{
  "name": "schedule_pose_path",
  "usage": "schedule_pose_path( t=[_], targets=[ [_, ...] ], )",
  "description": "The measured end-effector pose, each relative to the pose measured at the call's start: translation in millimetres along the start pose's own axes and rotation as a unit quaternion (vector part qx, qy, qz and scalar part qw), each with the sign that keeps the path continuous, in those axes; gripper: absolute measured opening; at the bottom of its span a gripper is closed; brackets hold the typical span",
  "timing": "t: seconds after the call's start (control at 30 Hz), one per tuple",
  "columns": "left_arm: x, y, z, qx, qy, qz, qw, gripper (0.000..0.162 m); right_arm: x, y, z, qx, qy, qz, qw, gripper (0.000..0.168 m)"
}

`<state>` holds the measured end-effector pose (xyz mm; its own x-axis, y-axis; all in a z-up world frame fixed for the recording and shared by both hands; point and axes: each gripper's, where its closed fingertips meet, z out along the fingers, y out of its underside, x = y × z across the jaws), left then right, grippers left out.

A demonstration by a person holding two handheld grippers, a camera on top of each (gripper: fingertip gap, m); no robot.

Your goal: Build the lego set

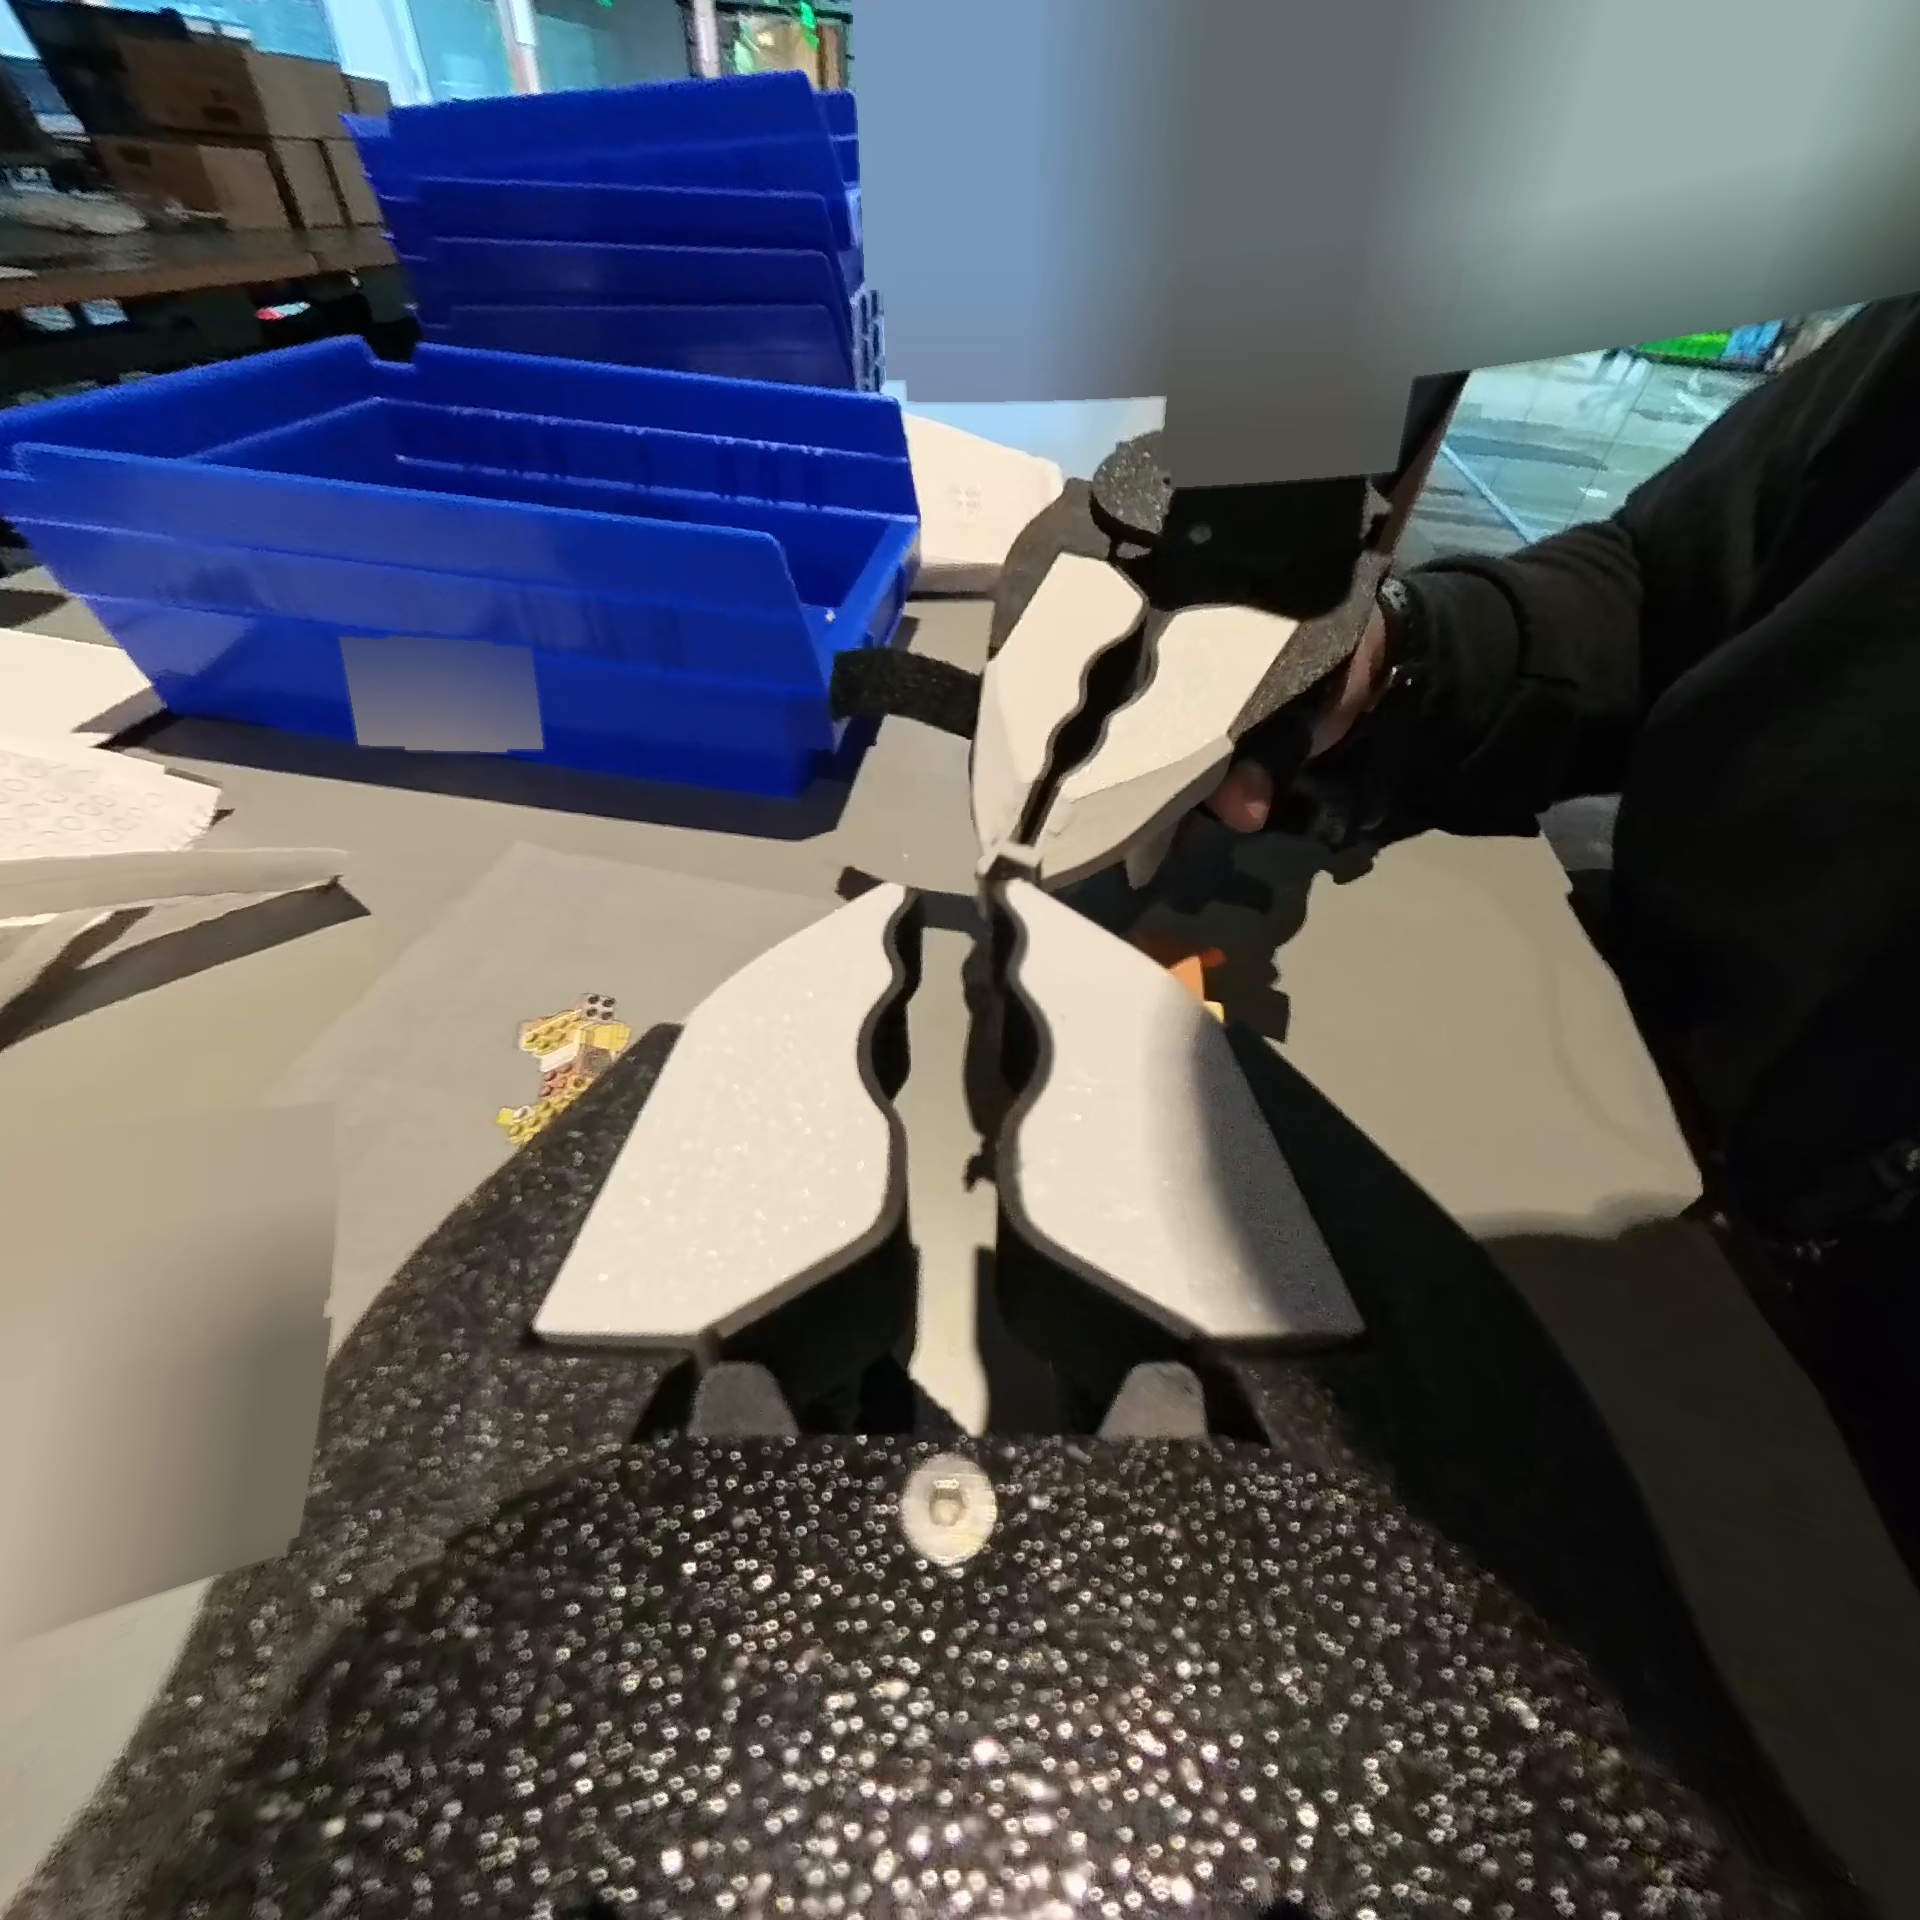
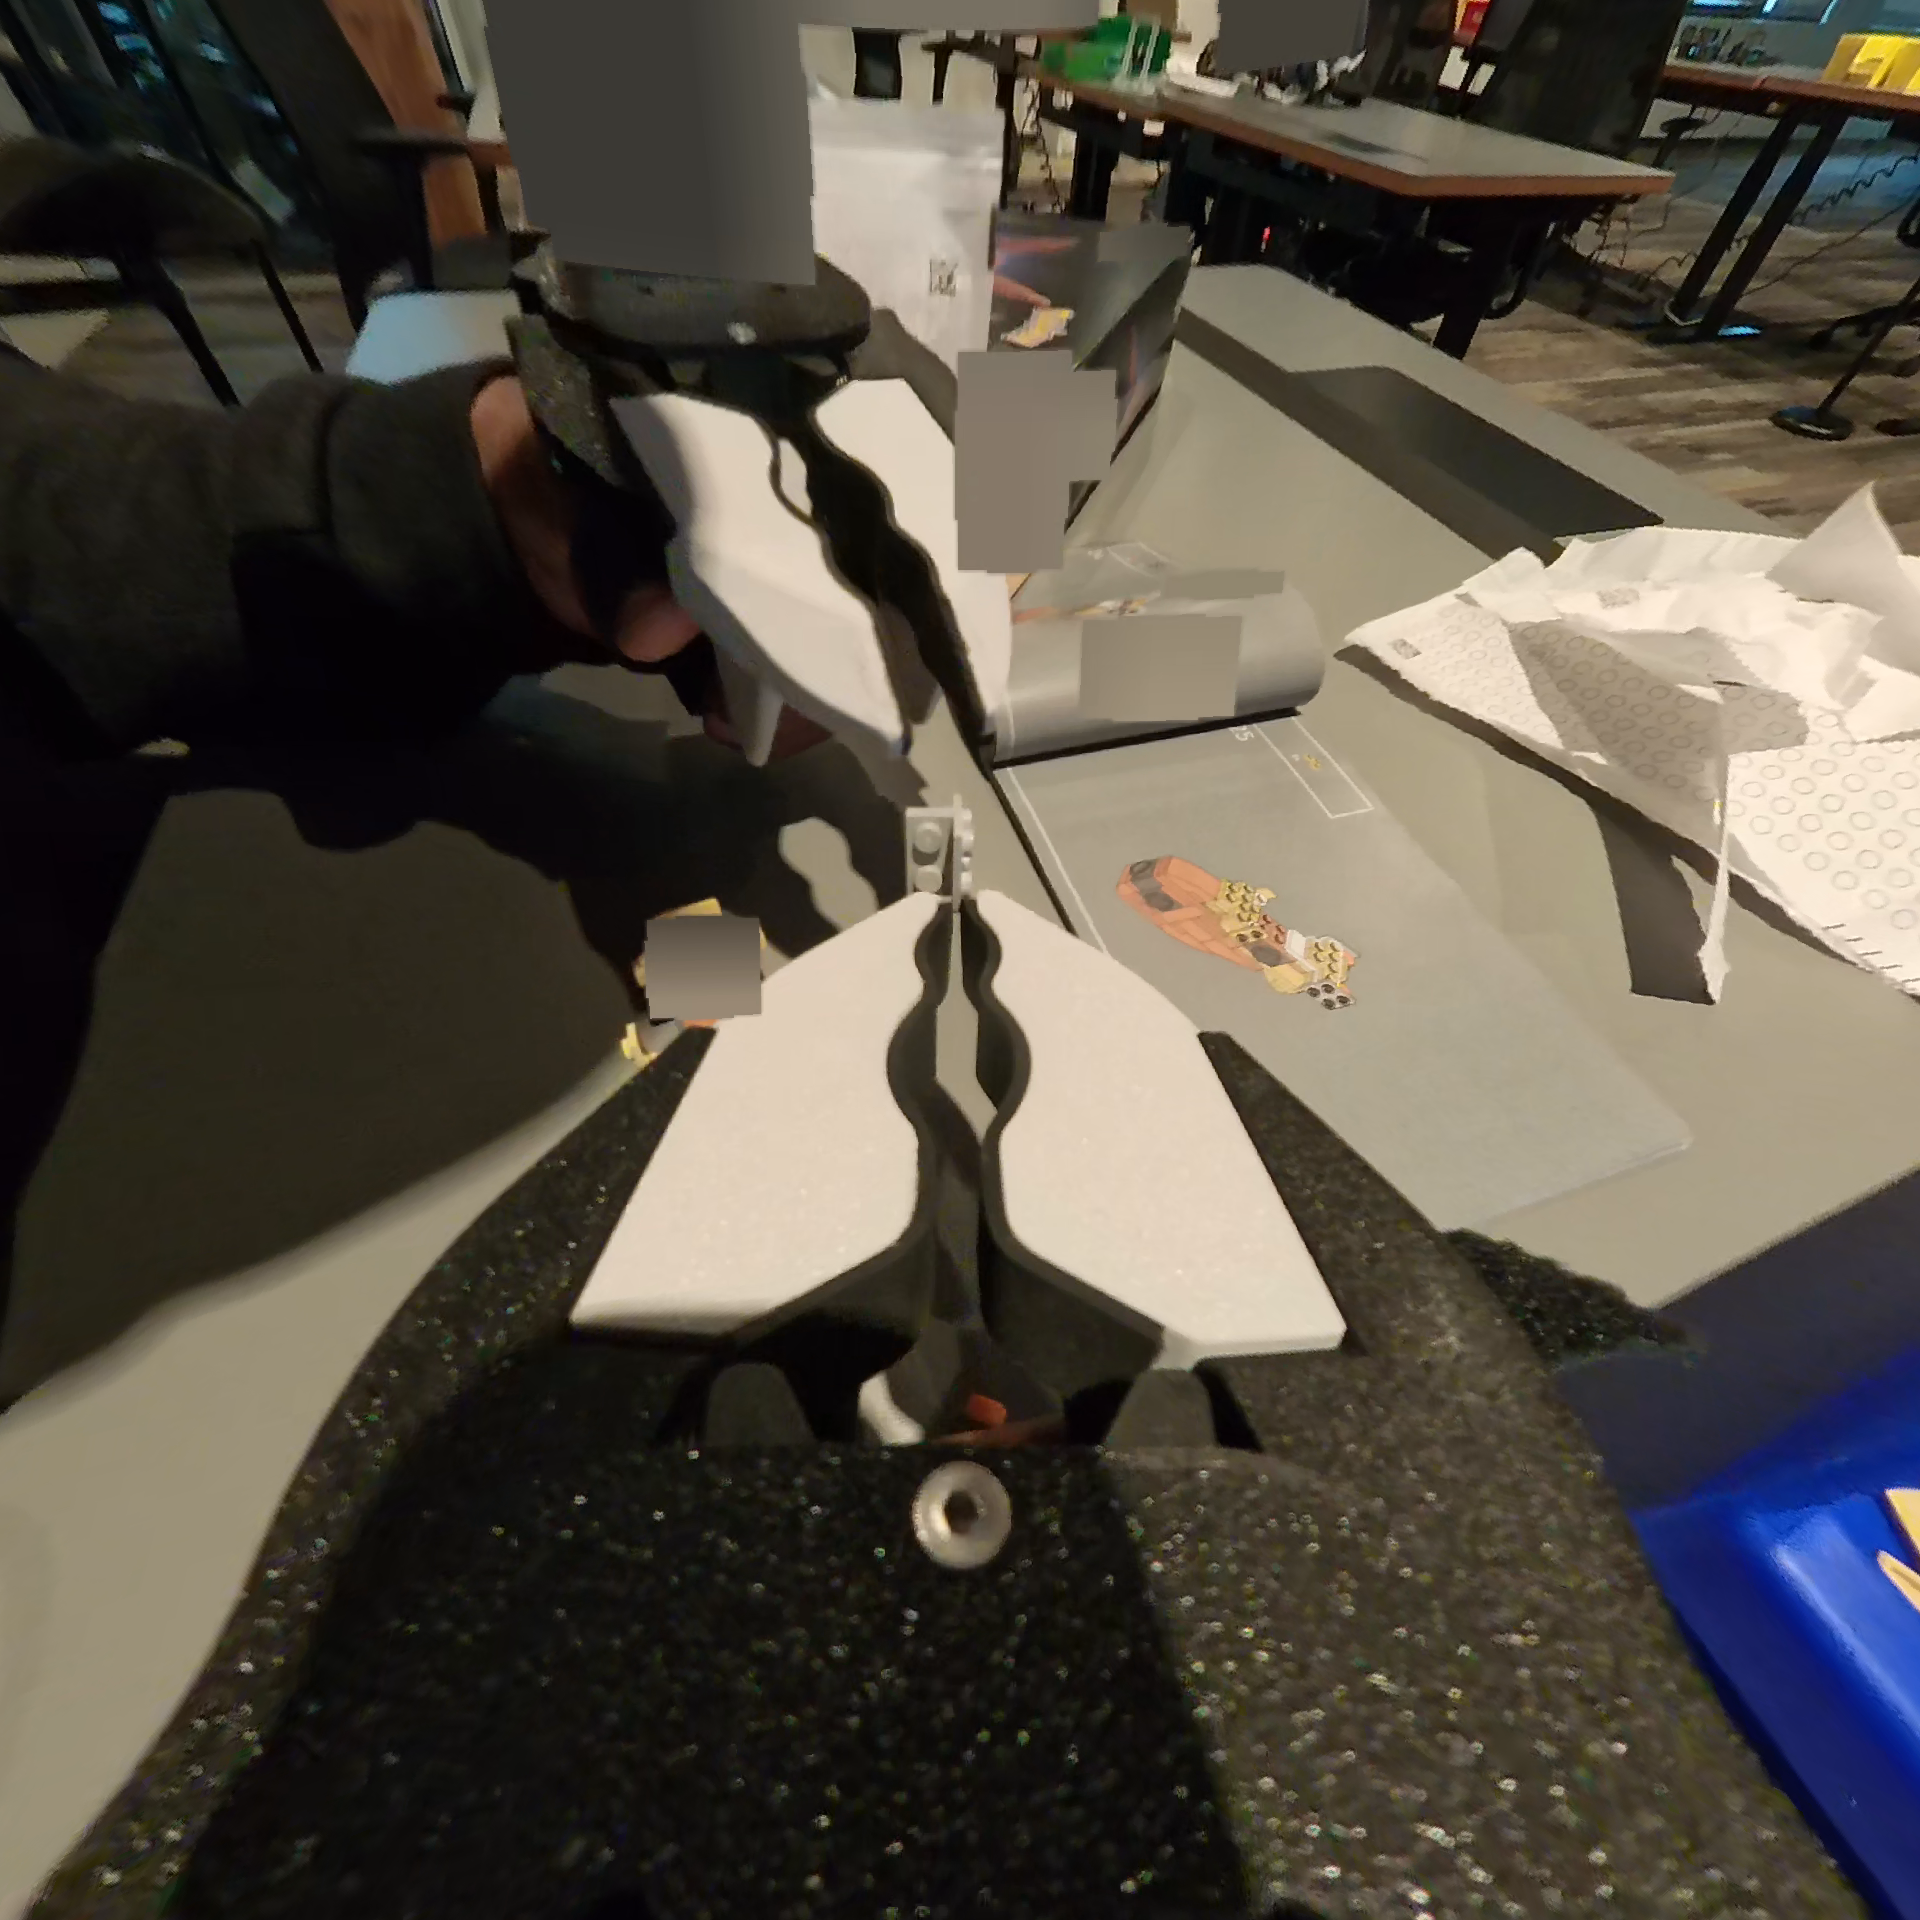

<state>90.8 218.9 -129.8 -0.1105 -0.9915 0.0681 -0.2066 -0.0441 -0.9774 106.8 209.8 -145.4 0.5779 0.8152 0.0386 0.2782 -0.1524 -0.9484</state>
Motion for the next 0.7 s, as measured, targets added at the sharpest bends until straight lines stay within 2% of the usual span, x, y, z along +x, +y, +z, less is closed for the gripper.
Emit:
schedule_pose_path(
  t=[0.23,0.7],
  targets=[
    [8,7,6,-0.029,-0.003,0.063,0.998,0.02,-3,9,4,-0.037,0.004,-0.022,0.999,0.001],
    [15,20,13,-0.069,-0.002,0.126,0.99,0.019,-12,17,8,-0.066,-0.007,-0.057,0.996,0.001]
  ],
)
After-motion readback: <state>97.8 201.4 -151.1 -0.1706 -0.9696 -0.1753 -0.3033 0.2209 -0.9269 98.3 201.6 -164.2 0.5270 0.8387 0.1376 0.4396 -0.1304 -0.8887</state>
